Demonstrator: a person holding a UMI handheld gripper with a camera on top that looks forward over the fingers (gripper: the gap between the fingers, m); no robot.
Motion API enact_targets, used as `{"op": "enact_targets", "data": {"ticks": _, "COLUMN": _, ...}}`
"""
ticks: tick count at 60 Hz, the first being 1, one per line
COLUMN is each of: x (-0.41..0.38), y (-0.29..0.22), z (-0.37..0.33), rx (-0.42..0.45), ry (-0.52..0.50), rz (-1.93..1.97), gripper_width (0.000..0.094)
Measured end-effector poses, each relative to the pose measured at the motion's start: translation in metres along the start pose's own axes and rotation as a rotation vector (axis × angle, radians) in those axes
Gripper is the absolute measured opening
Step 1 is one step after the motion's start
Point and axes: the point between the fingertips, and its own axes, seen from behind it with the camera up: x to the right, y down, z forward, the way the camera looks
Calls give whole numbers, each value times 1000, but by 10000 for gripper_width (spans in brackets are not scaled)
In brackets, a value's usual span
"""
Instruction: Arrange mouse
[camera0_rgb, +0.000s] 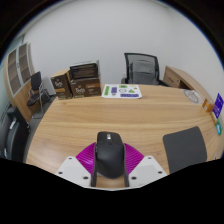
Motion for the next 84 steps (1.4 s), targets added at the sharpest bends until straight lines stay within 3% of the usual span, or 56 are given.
{"op": "enact_targets", "data": {"ticks": 10, "x": 28, "y": -81, "z": -78, "rx": 129, "ry": -3, "rz": -20, "gripper_width": 371}}
{"op": "enact_targets", "data": {"ticks": 15, "x": 74, "y": -115, "z": -110, "rx": 189, "ry": 56, "rz": -30, "gripper_width": 371}}
{"op": "enact_targets", "data": {"ticks": 25, "x": 185, "y": -133, "z": -135, "rx": 212, "ry": 161, "rz": 42, "gripper_width": 372}}
{"op": "enact_targets", "data": {"ticks": 37, "x": 296, "y": -75, "z": -105, "rx": 137, "ry": 288, "rz": 74, "gripper_width": 377}}
{"op": "enact_targets", "data": {"ticks": 55, "x": 311, "y": 24, "z": -36, "rx": -1, "ry": 190, "rz": 136, "gripper_width": 384}}
{"op": "enact_targets", "data": {"ticks": 62, "x": 311, "y": 52, "z": -19, "rx": -43, "ry": 201, "rz": 123, "gripper_width": 390}}
{"op": "enact_targets", "data": {"ticks": 69, "x": 309, "y": 59, "z": -18, "rx": -45, "ry": 187, "rz": 94, "gripper_width": 479}}
{"op": "enact_targets", "data": {"ticks": 74, "x": 309, "y": 51, "z": -28, "rx": -26, "ry": 181, "rz": 87, "gripper_width": 880}}
{"op": "enact_targets", "data": {"ticks": 76, "x": 312, "y": 44, "z": -37, "rx": -15, "ry": 189, "rz": 76, "gripper_width": 841}}
{"op": "enact_targets", "data": {"ticks": 84, "x": 314, "y": 12, "z": -104, "rx": 24, "ry": 212, "rz": 65, "gripper_width": 849}}
